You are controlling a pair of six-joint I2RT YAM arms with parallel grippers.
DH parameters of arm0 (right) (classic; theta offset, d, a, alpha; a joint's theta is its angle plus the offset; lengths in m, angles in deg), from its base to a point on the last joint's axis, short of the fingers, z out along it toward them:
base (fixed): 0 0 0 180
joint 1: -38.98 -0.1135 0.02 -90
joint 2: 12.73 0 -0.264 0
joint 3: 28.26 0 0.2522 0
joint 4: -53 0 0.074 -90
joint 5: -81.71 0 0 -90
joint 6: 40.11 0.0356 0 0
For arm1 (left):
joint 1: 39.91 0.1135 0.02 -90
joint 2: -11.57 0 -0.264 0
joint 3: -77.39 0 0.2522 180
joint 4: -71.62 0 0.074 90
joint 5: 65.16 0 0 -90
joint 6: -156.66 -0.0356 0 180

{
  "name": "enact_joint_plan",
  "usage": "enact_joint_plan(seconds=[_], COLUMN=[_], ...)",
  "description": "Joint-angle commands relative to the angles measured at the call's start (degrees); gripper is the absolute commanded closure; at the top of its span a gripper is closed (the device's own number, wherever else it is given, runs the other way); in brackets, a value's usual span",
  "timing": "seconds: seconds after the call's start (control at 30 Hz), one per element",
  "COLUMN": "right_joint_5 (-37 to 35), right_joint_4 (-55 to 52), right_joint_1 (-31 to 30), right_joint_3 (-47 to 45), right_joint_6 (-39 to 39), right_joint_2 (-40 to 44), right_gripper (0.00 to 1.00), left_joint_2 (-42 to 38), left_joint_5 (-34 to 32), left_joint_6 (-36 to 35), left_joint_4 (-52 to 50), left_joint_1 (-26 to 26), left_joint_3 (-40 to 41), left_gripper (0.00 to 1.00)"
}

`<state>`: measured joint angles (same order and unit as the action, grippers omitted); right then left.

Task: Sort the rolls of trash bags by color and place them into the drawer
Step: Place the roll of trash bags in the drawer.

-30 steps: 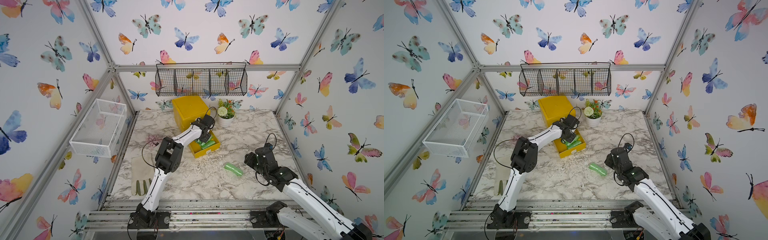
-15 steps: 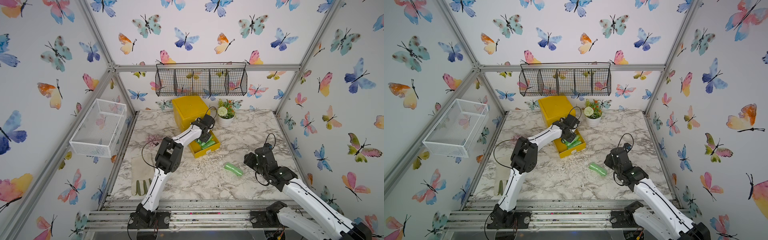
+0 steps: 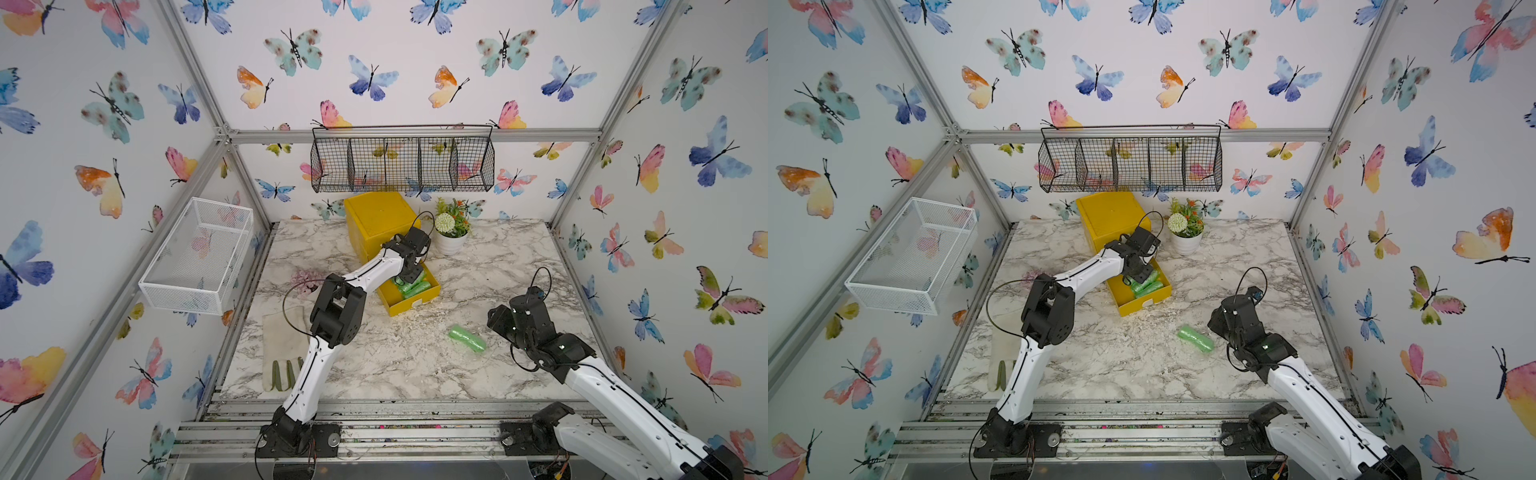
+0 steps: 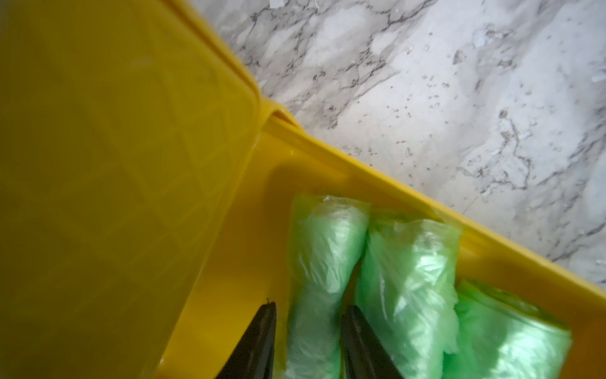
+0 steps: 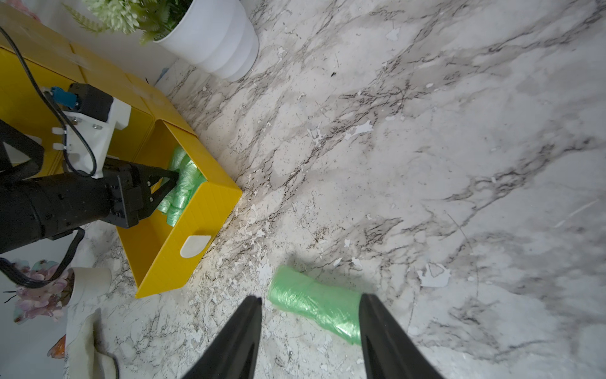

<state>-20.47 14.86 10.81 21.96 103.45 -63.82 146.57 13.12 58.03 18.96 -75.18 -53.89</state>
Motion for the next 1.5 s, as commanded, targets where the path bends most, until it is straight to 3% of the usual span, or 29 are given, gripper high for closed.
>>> enact_joint_plan(seconds=[0.0,0.3,0.5,0.9,1.2,1.47], right_joint_5=[0.9,6.3,10.8,15.8,14.2,17.4], right_joint_4=[-0.4,2.8,3.6,-8.2,-13.0,-16.7], right_joint_1=[0.3,0.3,0.3,0.3,0.2,0.2], right_joint_3=[1.0,1.1,3.2,13.3,14.5,15.1], right_joint_6=[0.4,-4.4,-10.5,-27.2,-32.4,-36.4], right_joint_2=[0.4,0.0,-1.9,-14.1,-21.0,-28.3], right_gripper=[0.47,0.46,0.43,0.29,0.26,0.24], left_joint_2=[-5.5,-15.8,-27.8,-59.8,-76.1,-87.5], left_joint_5=[0.8,-1.2,-2.8,-0.6,-12.4,-13.8], left_joint_6=[-0.2,-1.9,-2.8,4.2,7.5,11.0], left_joint_4=[0.3,0.9,3.4,20.6,22.1,26.4], left_joint_1=[-0.4,-4.1,-8.1,-8.1,-5.4,-1.2], left_joint_3=[0.2,2.3,6.5,38.8,58.2,70.6], left_gripper=[0.61,0.61,0.57,0.31,0.32,0.33])
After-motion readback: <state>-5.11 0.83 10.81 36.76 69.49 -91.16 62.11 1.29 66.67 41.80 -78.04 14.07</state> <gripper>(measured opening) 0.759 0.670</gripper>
